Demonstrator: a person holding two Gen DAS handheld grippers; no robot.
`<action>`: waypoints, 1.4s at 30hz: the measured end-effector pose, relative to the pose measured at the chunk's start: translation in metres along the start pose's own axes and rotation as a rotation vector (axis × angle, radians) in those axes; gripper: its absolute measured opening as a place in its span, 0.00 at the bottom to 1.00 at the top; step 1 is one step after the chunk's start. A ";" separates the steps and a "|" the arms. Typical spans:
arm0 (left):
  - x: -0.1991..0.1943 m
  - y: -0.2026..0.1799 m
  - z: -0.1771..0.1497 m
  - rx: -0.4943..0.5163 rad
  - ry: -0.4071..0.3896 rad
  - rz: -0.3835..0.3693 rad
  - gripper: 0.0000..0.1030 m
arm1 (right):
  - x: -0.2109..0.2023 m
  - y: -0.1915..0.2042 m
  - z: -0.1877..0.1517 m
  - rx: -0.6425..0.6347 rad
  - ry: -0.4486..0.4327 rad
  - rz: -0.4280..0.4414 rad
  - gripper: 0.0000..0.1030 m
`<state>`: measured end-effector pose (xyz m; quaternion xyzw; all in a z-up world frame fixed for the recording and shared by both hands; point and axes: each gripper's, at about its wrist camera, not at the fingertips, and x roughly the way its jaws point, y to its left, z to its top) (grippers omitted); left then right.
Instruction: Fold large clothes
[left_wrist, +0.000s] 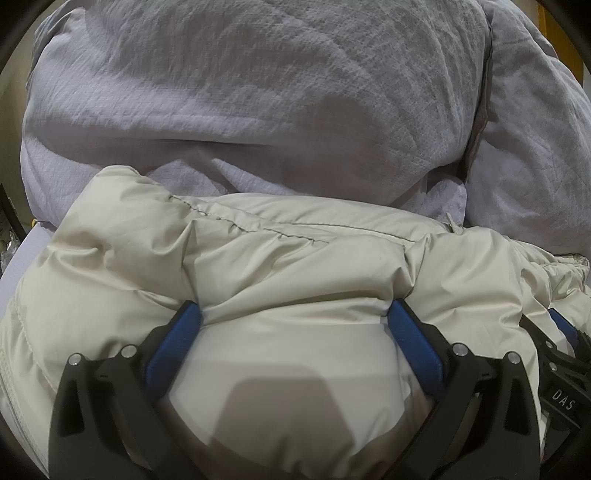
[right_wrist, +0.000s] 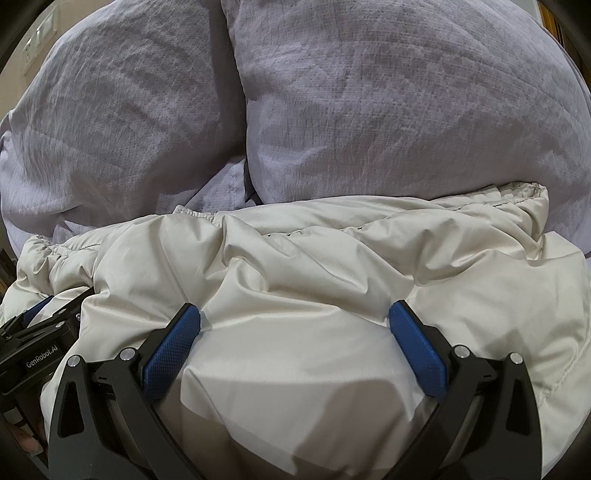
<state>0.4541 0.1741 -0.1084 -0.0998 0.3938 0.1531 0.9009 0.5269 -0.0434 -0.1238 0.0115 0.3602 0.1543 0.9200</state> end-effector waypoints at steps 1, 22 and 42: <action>0.000 0.000 0.000 0.000 0.000 0.000 0.98 | 0.000 0.000 0.000 0.000 0.000 0.000 0.99; 0.000 -0.001 0.000 -0.001 0.001 0.003 0.98 | 0.000 0.000 -0.001 0.001 -0.001 0.000 0.99; -0.002 -0.005 0.004 0.007 0.035 0.012 0.98 | -0.003 -0.005 0.007 -0.004 0.048 0.005 0.99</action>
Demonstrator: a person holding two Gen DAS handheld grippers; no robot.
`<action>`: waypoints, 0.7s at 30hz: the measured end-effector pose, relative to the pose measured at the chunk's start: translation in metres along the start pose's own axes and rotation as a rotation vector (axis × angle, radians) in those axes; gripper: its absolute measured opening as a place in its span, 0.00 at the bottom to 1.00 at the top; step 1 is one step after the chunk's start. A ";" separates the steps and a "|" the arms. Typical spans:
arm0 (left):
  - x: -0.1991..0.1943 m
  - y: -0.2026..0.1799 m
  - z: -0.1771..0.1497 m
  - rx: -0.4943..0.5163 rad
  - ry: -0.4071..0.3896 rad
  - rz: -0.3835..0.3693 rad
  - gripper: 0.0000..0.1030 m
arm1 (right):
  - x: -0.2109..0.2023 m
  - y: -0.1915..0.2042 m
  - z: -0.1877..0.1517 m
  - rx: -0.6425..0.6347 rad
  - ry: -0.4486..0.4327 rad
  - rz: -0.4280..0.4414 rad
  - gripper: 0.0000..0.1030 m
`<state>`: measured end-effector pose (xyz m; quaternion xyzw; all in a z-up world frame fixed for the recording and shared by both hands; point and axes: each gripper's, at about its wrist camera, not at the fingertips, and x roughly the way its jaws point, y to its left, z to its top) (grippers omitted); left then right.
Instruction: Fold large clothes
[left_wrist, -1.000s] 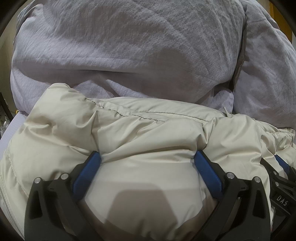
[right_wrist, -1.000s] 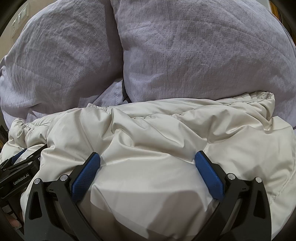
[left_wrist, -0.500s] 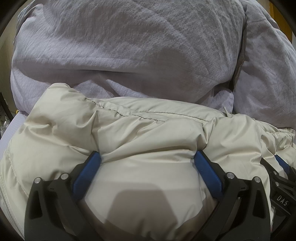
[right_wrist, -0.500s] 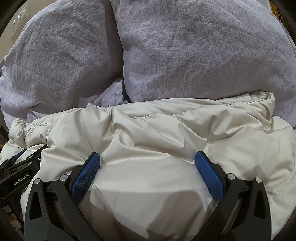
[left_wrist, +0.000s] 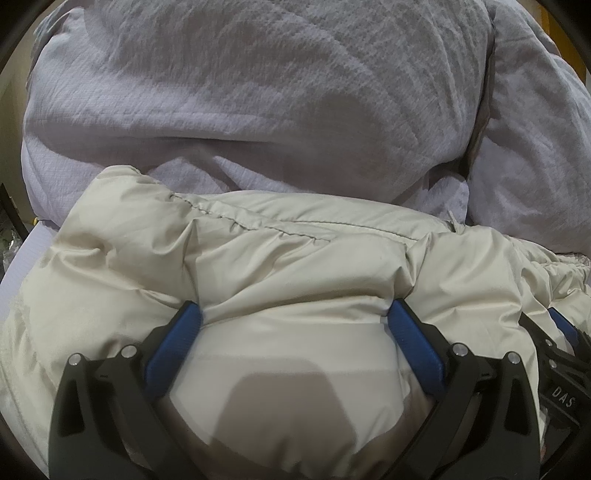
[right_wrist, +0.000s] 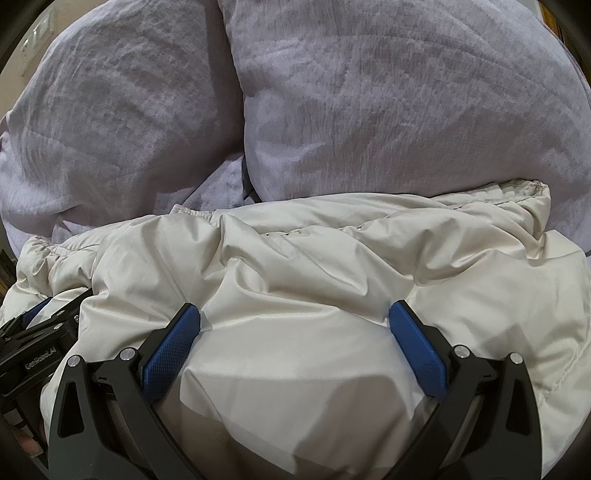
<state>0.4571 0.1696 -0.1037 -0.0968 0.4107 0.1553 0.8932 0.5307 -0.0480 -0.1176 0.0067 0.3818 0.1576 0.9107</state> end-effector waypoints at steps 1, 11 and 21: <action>-0.002 0.000 0.004 0.004 0.011 0.002 0.98 | -0.003 -0.002 0.003 -0.007 0.020 0.004 0.99; -0.079 0.035 -0.001 0.024 -0.008 0.043 0.98 | -0.088 -0.083 0.006 0.146 -0.014 -0.104 0.99; -0.139 0.107 -0.038 -0.103 0.031 0.112 0.98 | -0.120 -0.194 -0.043 0.547 0.165 -0.113 0.99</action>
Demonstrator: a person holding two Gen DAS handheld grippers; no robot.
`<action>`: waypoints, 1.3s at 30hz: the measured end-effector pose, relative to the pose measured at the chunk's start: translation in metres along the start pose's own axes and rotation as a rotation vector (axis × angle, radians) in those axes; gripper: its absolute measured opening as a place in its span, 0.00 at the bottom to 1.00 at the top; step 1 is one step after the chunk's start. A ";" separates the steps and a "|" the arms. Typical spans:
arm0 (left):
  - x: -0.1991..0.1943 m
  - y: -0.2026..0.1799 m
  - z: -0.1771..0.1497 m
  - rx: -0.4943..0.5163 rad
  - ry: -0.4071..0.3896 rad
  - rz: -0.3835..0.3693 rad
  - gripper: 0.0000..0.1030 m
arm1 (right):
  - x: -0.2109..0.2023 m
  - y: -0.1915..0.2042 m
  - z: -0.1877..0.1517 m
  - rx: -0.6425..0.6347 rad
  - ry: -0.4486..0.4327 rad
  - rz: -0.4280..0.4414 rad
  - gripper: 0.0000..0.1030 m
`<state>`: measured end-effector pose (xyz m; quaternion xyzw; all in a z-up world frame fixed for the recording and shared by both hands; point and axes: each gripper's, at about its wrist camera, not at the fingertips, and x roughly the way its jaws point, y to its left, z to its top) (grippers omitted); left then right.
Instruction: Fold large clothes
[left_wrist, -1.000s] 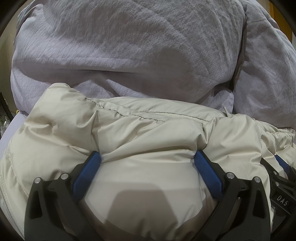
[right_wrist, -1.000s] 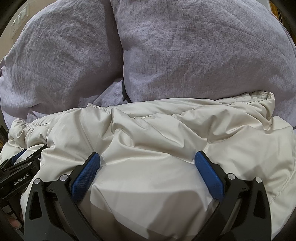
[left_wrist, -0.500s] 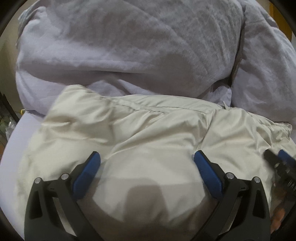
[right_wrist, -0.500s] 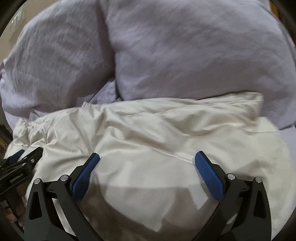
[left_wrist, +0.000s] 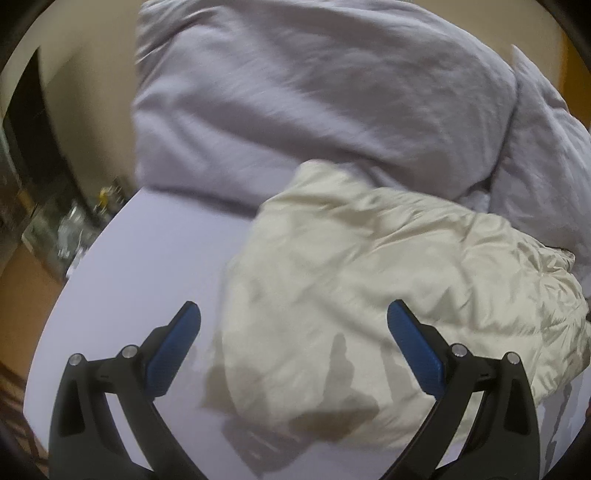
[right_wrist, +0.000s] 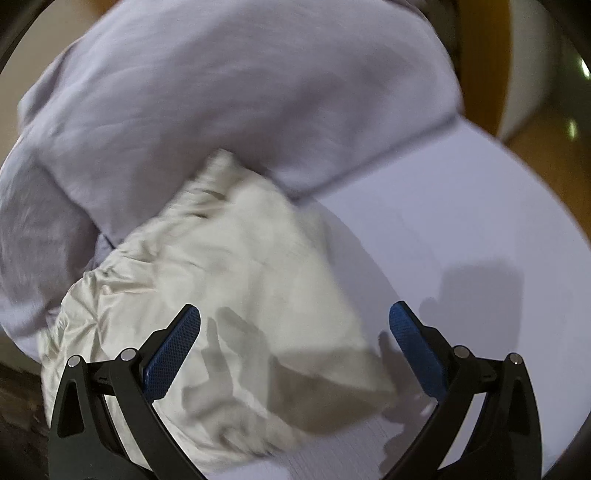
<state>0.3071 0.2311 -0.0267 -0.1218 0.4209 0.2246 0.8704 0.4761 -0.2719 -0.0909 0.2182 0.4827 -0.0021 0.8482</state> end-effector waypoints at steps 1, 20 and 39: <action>-0.001 0.007 -0.003 -0.018 0.010 0.001 0.98 | 0.004 -0.009 -0.004 0.029 0.027 0.013 0.99; 0.046 0.026 -0.038 -0.316 0.183 -0.115 0.63 | 0.003 -0.013 -0.039 0.111 0.075 0.169 0.38; -0.042 0.100 -0.097 -0.325 0.069 -0.148 0.30 | -0.063 -0.031 -0.125 -0.029 0.116 0.310 0.27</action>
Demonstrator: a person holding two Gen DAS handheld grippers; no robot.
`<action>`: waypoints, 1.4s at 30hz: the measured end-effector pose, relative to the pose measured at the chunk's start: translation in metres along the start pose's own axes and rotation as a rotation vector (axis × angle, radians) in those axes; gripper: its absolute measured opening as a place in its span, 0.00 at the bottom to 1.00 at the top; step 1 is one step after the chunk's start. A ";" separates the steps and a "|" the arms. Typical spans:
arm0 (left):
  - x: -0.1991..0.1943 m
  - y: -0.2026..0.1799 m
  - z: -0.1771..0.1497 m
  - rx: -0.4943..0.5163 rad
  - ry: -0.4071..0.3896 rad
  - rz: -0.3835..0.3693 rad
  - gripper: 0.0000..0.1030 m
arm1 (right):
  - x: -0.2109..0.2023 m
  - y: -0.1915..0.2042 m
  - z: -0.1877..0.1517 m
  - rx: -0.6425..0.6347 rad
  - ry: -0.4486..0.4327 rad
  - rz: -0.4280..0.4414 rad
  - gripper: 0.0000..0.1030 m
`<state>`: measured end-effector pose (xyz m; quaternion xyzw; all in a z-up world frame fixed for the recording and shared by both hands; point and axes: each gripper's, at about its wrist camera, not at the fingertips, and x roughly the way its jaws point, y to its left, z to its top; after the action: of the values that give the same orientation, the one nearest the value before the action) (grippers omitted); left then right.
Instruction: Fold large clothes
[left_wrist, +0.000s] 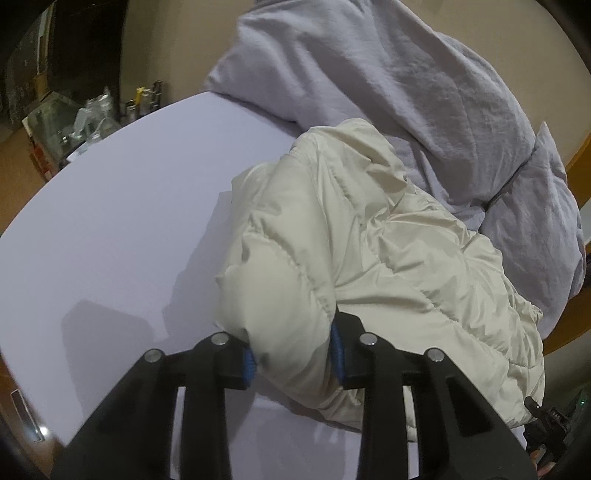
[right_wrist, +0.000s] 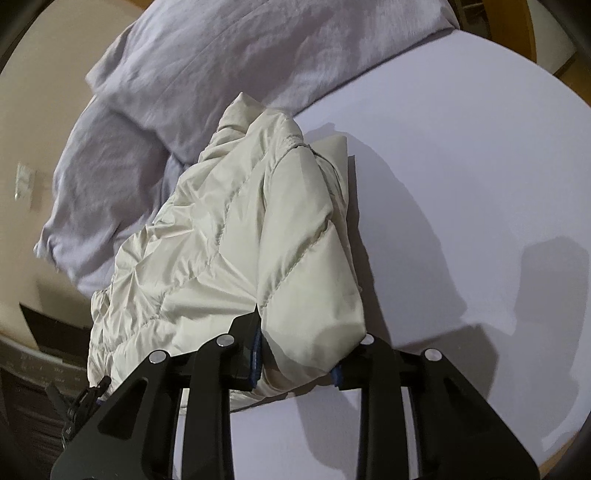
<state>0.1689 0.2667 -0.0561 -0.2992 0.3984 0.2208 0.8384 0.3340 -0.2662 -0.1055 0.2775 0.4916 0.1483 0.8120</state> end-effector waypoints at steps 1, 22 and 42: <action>-0.006 0.007 -0.004 -0.003 -0.002 0.003 0.30 | -0.004 0.000 -0.009 -0.006 0.007 0.007 0.27; -0.032 0.056 -0.036 -0.119 0.009 0.062 0.79 | -0.061 0.064 -0.033 -0.361 -0.160 -0.226 0.74; -0.012 0.054 -0.024 -0.253 -0.004 -0.011 0.51 | 0.036 0.105 -0.106 -0.713 -0.064 -0.348 0.81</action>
<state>0.1165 0.2883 -0.0761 -0.4042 0.3642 0.2652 0.7960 0.2612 -0.1311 -0.1064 -0.1050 0.4234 0.1612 0.8853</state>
